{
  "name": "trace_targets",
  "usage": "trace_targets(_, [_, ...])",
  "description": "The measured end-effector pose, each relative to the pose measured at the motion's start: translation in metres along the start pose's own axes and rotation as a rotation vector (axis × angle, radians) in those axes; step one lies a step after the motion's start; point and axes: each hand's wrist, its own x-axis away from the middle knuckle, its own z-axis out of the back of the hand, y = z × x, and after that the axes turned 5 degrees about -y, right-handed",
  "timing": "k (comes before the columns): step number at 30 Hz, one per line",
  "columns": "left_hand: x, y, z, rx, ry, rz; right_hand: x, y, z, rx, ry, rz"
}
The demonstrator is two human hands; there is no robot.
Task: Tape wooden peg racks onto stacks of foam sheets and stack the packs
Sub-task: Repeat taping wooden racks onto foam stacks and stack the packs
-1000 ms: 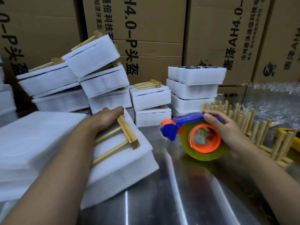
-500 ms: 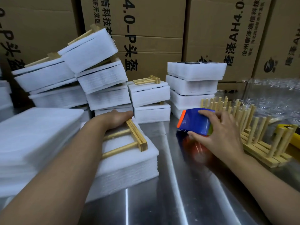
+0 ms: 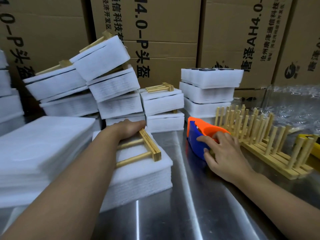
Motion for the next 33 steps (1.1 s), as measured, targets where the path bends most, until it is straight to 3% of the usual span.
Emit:
trace_targets(6, [0.000,0.000,0.000,-0.002,-0.011,-0.002,-0.001,0.001,0.001,0.042,0.000,0.003])
trace_targets(11, [-0.004,-0.002,0.001,0.013,-0.015,-0.032,-0.001,-0.003,0.005,0.075,0.226,0.093])
trace_targets(15, [-0.007,-0.003,0.002,0.041,-0.023,-0.035,-0.010,-0.018,0.011,-0.128,0.407,0.309])
trace_targets(17, [-0.007,-0.003,0.002,0.042,-0.031,-0.029,-0.020,-0.038,0.015,-0.429,0.311,0.257])
trace_targets(21, [-0.004,-0.002,0.003,0.036,-0.032,-0.042,-0.057,-0.086,0.013,-1.192,-0.007,-0.191])
trace_targets(23, [-0.004,-0.003,0.004,0.032,-0.019,-0.046,-0.067,-0.096,-0.002,-1.425,-0.200,-0.281])
trace_targets(27, [-0.006,-0.004,0.002,0.028,-0.013,-0.051,-0.071,-0.124,-0.020,-1.528,-0.493,-0.175])
trace_targets(33, [-0.007,-0.005,0.003,0.032,-0.011,-0.049,-0.071,-0.118,-0.035,-1.575,-0.470,-0.304])
